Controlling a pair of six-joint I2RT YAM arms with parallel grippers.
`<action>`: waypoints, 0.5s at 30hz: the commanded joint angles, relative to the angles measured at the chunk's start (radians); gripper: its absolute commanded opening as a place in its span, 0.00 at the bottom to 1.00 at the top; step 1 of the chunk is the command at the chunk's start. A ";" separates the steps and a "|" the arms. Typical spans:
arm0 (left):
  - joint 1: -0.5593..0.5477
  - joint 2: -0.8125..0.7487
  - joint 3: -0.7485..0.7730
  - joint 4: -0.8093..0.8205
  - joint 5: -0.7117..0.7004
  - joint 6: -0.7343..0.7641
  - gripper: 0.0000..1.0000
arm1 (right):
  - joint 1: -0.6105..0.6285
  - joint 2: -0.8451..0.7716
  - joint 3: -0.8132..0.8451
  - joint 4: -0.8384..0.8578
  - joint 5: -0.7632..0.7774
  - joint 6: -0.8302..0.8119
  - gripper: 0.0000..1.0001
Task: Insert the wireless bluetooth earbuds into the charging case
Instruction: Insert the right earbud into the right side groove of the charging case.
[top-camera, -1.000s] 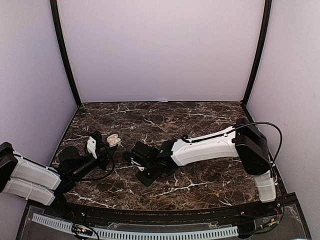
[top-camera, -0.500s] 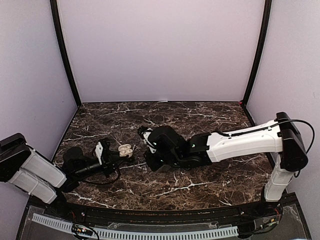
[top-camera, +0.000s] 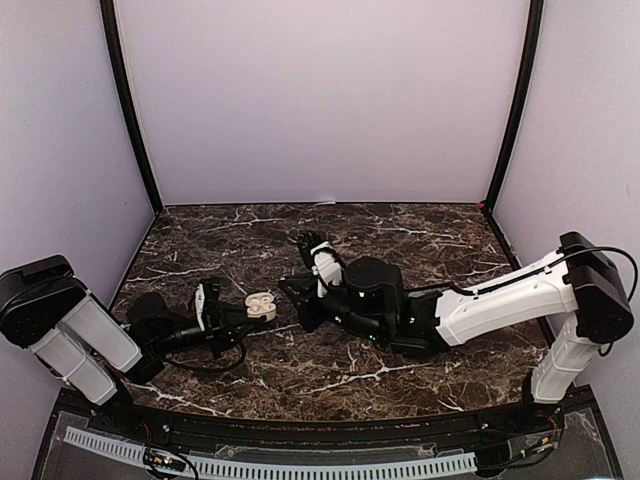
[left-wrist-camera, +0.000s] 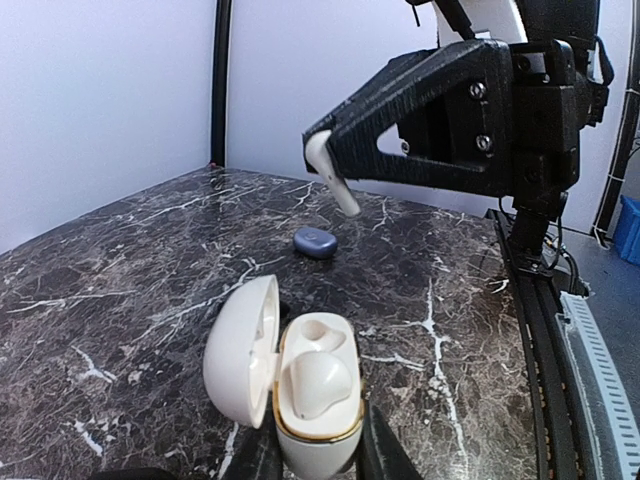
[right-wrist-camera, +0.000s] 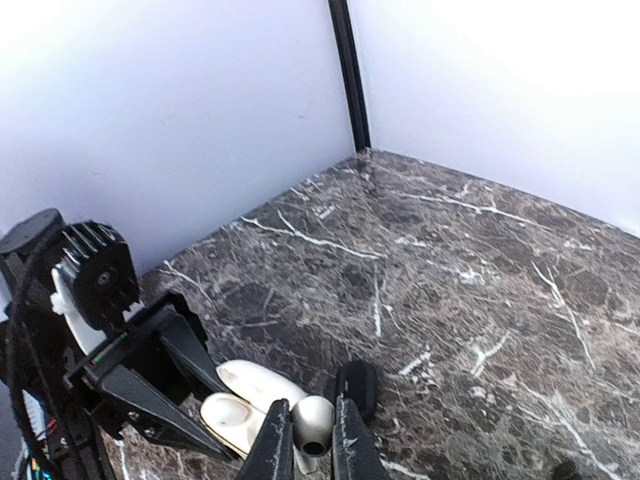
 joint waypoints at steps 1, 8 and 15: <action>-0.001 -0.004 0.016 0.089 0.059 -0.029 0.07 | 0.010 0.014 -0.057 0.280 -0.078 -0.040 0.00; -0.001 -0.031 0.016 0.063 0.076 -0.010 0.07 | 0.012 0.049 -0.143 0.511 -0.192 -0.106 0.00; -0.003 -0.032 0.012 0.099 0.130 -0.015 0.07 | 0.012 0.077 -0.174 0.625 -0.242 -0.144 0.00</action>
